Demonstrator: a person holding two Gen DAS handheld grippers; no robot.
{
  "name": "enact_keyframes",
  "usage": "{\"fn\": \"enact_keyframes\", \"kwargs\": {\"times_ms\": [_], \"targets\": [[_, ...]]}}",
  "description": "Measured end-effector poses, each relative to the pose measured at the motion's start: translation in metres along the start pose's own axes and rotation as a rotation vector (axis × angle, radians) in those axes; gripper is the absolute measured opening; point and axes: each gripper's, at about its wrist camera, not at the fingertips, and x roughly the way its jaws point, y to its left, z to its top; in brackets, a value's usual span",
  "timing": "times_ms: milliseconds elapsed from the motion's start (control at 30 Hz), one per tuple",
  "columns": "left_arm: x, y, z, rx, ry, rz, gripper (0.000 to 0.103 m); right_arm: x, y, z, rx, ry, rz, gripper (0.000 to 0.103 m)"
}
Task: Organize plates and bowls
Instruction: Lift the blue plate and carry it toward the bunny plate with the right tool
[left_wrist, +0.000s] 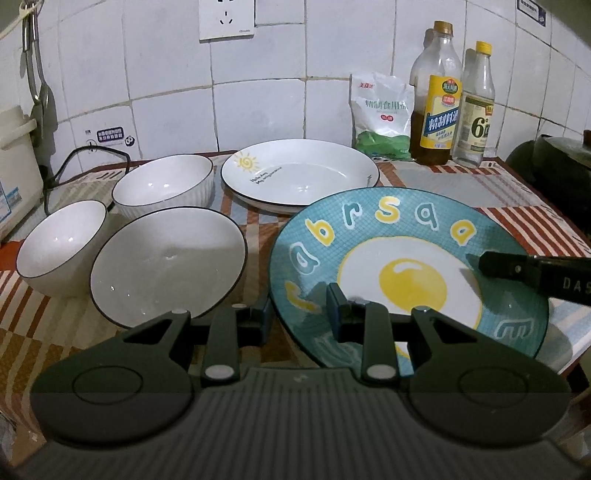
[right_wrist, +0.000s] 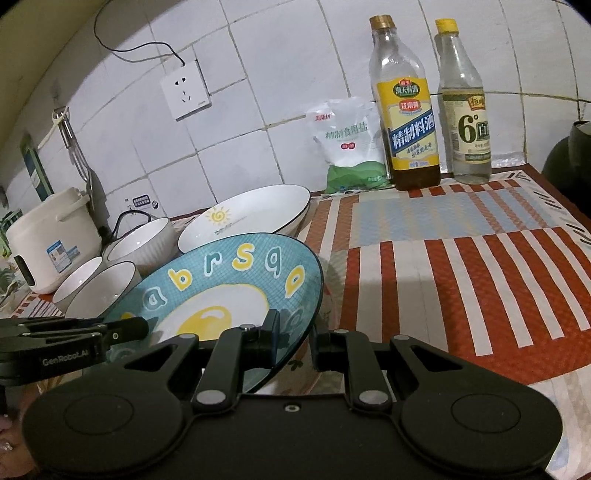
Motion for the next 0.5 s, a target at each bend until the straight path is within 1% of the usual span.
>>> {"fn": "enact_keyframes", "kwargs": {"times_ms": [167, 400, 500], "targets": [[-0.0017, -0.0035, -0.0041, -0.007, -0.004, 0.019, 0.028, -0.0005, -0.0032, -0.0026, 0.0, 0.007, 0.026, 0.021], [0.0032, 0.0005, -0.0086, -0.048, 0.015, 0.023, 0.028, 0.004, 0.0028, 0.002, -0.063, 0.032, 0.018, 0.021], [0.004, 0.0003, -0.0083, -0.05, 0.019, 0.022, 0.028, 0.005, 0.0002, 0.0057, -0.063, 0.042, 0.029, 0.021]]}}
